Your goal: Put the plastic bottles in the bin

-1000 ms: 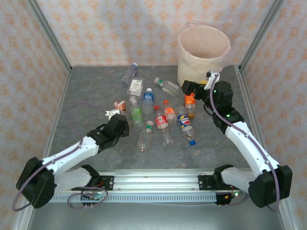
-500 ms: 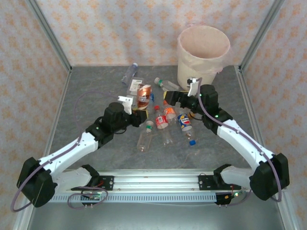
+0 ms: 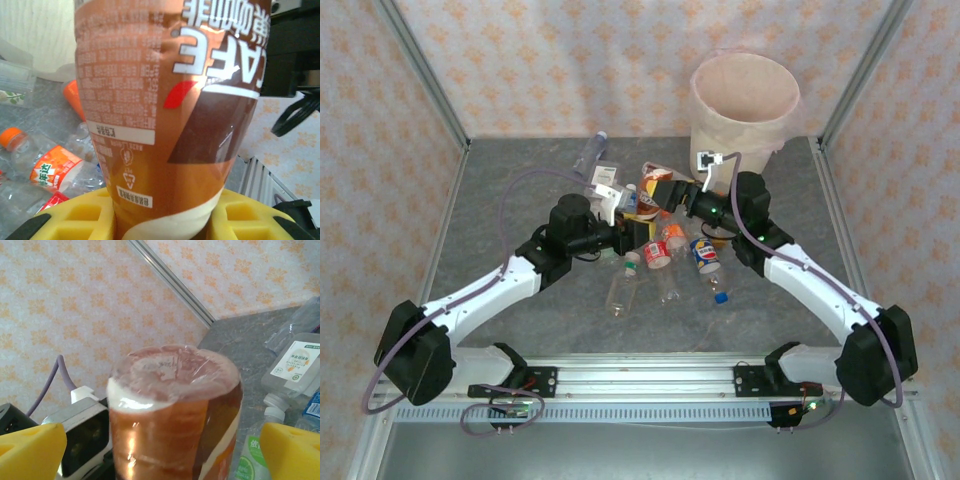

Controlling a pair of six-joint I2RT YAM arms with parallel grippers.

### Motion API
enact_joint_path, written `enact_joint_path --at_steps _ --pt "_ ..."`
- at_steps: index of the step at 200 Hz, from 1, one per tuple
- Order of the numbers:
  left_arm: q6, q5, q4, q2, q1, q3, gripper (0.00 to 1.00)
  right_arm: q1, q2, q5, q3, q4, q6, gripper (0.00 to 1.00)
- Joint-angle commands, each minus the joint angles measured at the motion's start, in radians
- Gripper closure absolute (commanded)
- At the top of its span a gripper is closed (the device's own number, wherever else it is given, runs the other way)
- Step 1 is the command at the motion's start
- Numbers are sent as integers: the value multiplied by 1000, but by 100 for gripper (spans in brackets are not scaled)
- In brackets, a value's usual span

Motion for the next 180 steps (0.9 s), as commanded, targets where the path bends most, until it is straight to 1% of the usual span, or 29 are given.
enact_joint_path --at_steps 1,20,42,65,86,115,117,122,126,128,130,132,136,153,160,169,180 --pt "-7 63 75 -4 -5 10 100 7 34 2 56 36 34 1" --pt "-7 71 82 -1 -6 11 100 9 51 11 65 13 42 0" --pt "-1 81 70 9 -8 17 100 7 66 -10 68 13 52 6" --pt "3 81 54 21 -8 25 100 9 85 -30 71 3 45 17" --pt "5 61 46 26 -8 28 100 9 92 -9 85 -42 20 27" --pt "11 33 21 38 -8 36 100 9 98 1 108 -84 -11 35" --pt "13 30 17 39 -9 37 98 9 97 0 108 -84 -13 35" --pt "17 23 9 41 -8 41 89 9 96 4 108 -86 -23 36" --pt "20 14 -1 43 -8 45 75 9 94 9 109 -89 -30 38" --pt "20 8 -6 43 -8 46 66 8 93 13 109 -91 -35 39" --pt "21 -1 -13 43 -8 47 59 9 91 18 109 -95 -36 40" --pt "20 -9 -18 44 -8 47 54 9 90 24 109 -98 -41 41" --pt "22 -23 -26 43 -8 49 47 10 88 38 110 -107 -48 43" --pt "27 -48 -39 41 -8 45 23 9 73 104 110 -143 -81 52" --pt "26 -60 -40 35 -8 39 16 8 68 143 112 -162 -94 56" --pt "28 -74 -35 26 -8 31 9 6 64 196 116 -189 -107 64" --pt "29 -95 -31 13 -7 18 3 -1 63 237 124 -218 -118 70"
